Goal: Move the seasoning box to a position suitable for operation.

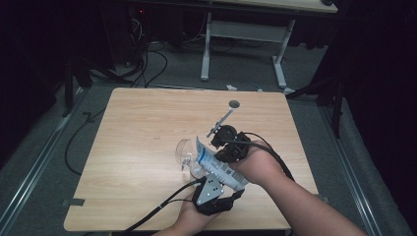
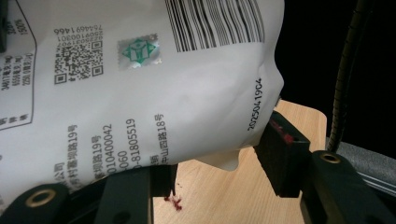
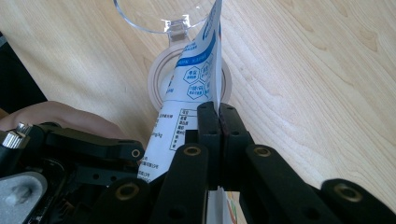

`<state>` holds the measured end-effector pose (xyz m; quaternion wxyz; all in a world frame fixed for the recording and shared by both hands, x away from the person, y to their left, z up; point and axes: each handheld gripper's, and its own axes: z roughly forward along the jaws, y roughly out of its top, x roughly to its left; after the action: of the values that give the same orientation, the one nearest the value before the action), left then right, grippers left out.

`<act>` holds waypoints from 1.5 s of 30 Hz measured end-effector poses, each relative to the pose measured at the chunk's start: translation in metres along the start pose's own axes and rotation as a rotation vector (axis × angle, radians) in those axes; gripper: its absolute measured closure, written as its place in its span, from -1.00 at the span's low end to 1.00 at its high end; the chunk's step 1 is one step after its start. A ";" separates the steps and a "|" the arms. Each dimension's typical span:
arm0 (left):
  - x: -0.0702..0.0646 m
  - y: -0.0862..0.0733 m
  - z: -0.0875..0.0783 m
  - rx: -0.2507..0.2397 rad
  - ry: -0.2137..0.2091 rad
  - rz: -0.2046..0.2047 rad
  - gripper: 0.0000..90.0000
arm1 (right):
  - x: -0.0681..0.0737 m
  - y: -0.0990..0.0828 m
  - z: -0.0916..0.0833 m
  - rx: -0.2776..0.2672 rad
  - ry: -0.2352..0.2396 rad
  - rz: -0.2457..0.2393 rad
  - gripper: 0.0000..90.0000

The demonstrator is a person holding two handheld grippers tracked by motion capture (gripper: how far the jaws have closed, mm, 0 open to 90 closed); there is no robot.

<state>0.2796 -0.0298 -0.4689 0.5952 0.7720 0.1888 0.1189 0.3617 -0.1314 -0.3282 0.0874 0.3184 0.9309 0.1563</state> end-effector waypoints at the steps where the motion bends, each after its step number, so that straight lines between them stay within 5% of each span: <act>1: 0.000 0.000 0.000 0.000 0.000 0.000 0.16 | 0.000 0.000 0.000 0.000 0.000 0.000 1.00; 45: 0.000 0.002 -0.002 -0.020 0.003 -0.004 0.18 | 0.000 0.003 0.000 -0.004 -0.002 -0.004 1.00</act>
<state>0.2796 -0.0286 -0.4669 0.6029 0.7654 0.1901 0.1208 0.3628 -0.1293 -0.3269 0.0891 0.3164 0.9312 0.1577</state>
